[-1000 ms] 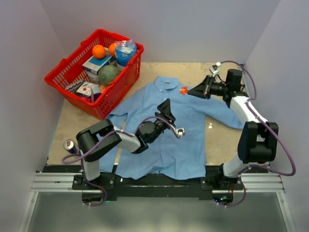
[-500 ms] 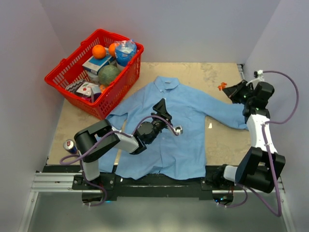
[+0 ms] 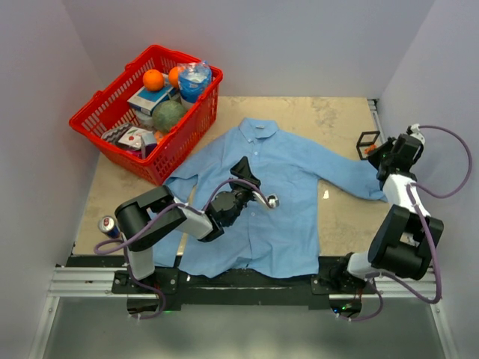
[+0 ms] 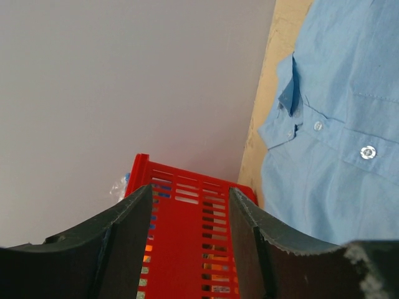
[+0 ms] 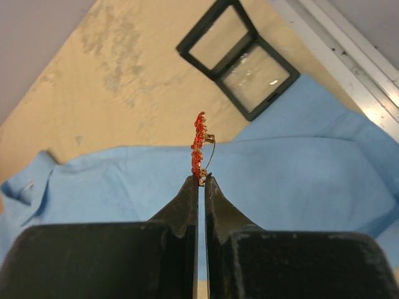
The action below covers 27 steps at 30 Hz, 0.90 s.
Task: Remove the brooch from the garment
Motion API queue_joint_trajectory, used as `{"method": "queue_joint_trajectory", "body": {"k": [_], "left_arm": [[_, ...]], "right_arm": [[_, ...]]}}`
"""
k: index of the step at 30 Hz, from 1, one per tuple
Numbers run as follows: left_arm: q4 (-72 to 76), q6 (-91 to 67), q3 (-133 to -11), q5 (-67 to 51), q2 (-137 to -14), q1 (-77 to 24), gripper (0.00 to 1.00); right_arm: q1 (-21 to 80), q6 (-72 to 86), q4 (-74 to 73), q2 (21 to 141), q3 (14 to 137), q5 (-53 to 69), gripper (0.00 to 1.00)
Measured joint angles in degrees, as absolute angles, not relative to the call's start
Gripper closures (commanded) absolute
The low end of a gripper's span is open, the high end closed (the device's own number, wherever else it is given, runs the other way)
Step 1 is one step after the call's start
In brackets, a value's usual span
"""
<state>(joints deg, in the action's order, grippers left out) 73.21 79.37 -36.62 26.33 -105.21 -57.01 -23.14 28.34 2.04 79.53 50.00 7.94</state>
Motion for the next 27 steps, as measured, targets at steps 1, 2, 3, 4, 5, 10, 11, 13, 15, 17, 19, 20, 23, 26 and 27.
{"method": "queue_joint_trajectory", "body": {"k": [1,2,3,4,5,10,11,13,15,17,19,20,23,26,27], "left_arm": [[73.2,79.1,-36.5,26.7,-105.2,-57.0,0.44],[73.2,78.9,-36.3,27.1,-105.2,-57.0,0.44],[73.2,78.6,-36.1,27.6,-105.2,-57.0,0.44],[73.2,78.4,-35.8,28.0,-105.2,-57.0,0.44],[73.2,78.2,-35.6,28.4,-105.3,-57.0,0.44],[73.2,77.1,-35.2,30.0,-106.3,-57.0,0.44],[73.2,77.1,-35.2,30.2,-106.6,-57.0,0.44],[73.2,77.0,-35.2,30.3,-107.0,-57.0,0.44],[73.2,77.0,-35.2,30.3,-107.5,-57.0,0.44],[73.2,77.0,-35.2,30.5,-108.0,-57.0,0.44],[73.2,77.0,-35.2,30.5,-108.4,-57.0,0.44],[73.2,77.0,-35.2,30.5,-108.6,-57.0,0.44],[73.2,76.9,-35.2,30.5,-109.1,-57.0,0.44],[73.2,76.9,-35.2,30.5,-109.5,-57.0,0.44],[73.2,76.8,-35.2,30.4,-109.6,-57.0,0.44]], "right_arm": [[-23.4,28.2,2.3,80.3,50.0,7.0,1.00],[-23.7,28.1,2.7,81.3,50.0,6.2,1.00],[-23.9,28.0,3.2,82.2,50.0,5.4,1.00],[-24.1,28.0,3.8,83.1,50.0,4.9,1.00],[-24.4,28.0,4.3,83.9,50.0,4.4,1.00],[-25.5,28.4,6.5,88.6,51.5,3.9,1.00],[-25.6,28.5,7.0,89.4,51.8,4.0,1.00],[-25.6,28.6,8.4,91.2,52.8,4.0,1.00],[-25.6,28.8,9.7,93.3,53.7,4.0,1.00],[-25.5,29.1,10.6,95.1,54.5,4.0,1.00],[-25.6,29.3,11.4,96.7,55.4,4.1,1.00],[-25.6,29.4,11.8,97.5,55.8,4.1,1.00],[-25.6,29.6,12.5,99.2,56.7,4.0,1.00],[-25.6,29.7,13.3,100.6,57.6,4.0,1.00],[-25.6,29.9,13.6,101.0,58.0,4.0,1.00]]}}
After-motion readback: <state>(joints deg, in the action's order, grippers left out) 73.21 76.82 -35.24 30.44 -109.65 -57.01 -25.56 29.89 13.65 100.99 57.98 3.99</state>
